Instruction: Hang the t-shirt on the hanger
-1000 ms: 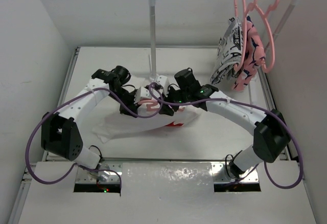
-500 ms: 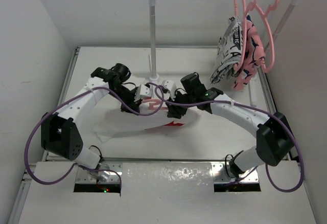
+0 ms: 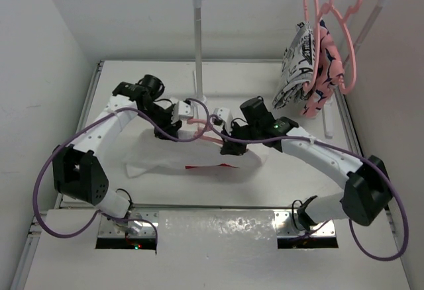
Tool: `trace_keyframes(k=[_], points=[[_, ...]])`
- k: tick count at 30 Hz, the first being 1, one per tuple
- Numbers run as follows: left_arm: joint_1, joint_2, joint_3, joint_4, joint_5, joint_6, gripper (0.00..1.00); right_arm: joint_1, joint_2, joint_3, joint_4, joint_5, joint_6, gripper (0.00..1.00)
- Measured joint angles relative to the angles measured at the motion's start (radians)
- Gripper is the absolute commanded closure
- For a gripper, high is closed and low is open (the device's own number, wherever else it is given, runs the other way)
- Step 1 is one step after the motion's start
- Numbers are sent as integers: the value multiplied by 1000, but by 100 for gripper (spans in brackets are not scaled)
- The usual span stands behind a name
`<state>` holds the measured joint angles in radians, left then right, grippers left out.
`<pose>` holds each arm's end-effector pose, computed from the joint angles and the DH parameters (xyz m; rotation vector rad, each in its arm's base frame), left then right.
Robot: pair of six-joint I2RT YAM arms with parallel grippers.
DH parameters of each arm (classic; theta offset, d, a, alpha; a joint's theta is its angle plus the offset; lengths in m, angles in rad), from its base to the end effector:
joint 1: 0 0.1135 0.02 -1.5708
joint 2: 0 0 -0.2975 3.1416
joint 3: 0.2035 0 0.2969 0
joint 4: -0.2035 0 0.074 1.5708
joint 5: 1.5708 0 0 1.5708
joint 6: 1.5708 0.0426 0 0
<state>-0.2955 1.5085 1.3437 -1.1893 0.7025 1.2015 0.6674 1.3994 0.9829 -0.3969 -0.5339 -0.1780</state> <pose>0.2991 -0.1198 0.3179 1.8122 1.8016 -0.7197 0.2501 0.2247 0.2635 -1.2202 2.0773 0.8663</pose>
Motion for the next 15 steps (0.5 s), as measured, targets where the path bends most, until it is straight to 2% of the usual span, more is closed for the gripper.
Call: trace_keyframes(k=[7, 12, 14, 15], points=[[153, 72, 88, -68, -33, 23, 35, -76, -176, -49, -80, 10, -2, 100], [155, 77, 56, -54, -36, -2, 36, -83, -216, -43, -151, 10, -4, 100], [156, 72, 29, -24, -35, -30, 51, -83, -216, -34, -183, 10, -6, 100], [156, 68, 13, -6, -36, -46, 61, -83, -216, -29, -196, 10, -8, 100]])
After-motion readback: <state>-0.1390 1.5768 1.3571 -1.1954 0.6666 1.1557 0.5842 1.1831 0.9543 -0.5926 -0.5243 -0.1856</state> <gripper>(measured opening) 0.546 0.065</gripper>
